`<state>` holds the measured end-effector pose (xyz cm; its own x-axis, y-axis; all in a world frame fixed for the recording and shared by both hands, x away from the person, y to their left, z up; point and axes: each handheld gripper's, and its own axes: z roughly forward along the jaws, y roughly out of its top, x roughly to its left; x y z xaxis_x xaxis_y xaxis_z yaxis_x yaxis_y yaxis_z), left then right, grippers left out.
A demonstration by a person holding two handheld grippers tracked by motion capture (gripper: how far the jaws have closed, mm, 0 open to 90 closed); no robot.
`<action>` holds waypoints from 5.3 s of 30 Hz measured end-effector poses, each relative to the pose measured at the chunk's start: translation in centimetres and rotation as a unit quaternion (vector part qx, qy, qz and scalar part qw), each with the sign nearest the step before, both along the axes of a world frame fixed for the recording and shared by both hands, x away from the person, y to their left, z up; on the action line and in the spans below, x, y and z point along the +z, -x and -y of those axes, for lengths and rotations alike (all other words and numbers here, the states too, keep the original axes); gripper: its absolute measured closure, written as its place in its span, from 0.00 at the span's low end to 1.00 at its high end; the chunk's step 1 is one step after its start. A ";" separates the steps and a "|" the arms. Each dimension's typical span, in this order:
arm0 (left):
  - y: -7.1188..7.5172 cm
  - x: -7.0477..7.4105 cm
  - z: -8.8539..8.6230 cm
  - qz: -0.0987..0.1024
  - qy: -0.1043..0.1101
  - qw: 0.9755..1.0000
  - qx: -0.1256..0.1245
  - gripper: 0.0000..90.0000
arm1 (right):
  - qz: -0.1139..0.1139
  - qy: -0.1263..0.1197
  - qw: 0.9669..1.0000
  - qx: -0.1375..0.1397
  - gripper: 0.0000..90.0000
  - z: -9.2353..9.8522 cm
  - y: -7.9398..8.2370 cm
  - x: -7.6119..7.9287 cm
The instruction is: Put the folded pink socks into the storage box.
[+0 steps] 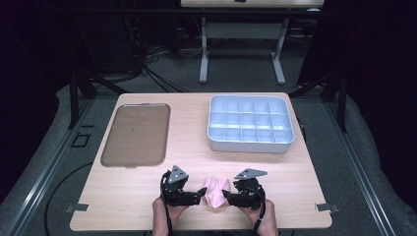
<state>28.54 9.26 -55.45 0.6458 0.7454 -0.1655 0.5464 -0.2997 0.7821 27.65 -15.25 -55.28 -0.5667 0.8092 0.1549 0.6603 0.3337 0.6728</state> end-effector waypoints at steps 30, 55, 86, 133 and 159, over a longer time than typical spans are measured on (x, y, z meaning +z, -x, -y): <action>-0.9 -1.7 0.9 -0.008 -0.039 0.999 -0.007 0.21 | 0.019 0.045 0.999 0.010 0.18 -0.2 0.1 -1.5; 1.2 0.4 1.3 0.036 -0.026 0.997 -0.071 0.67 | 0.017 -0.005 1.000 -0.013 0.23 2.3 0.3 -0.8; 0.4 -2.2 2.4 0.017 -0.058 0.994 -0.087 0.98 | -0.055 -0.066 0.996 -0.004 0.56 0.1 -0.7 -2.3; -0.1 -2.4 3.9 -0.016 -0.012 0.993 -0.114 0.94 | -0.054 -0.123 0.991 0.023 0.94 0.0 -0.8 -0.3; 0.2 -2.0 3.8 -0.004 -0.055 0.994 -0.094 0.96 | -0.046 -0.116 0.992 0.026 0.93 0.2 -0.6 0.2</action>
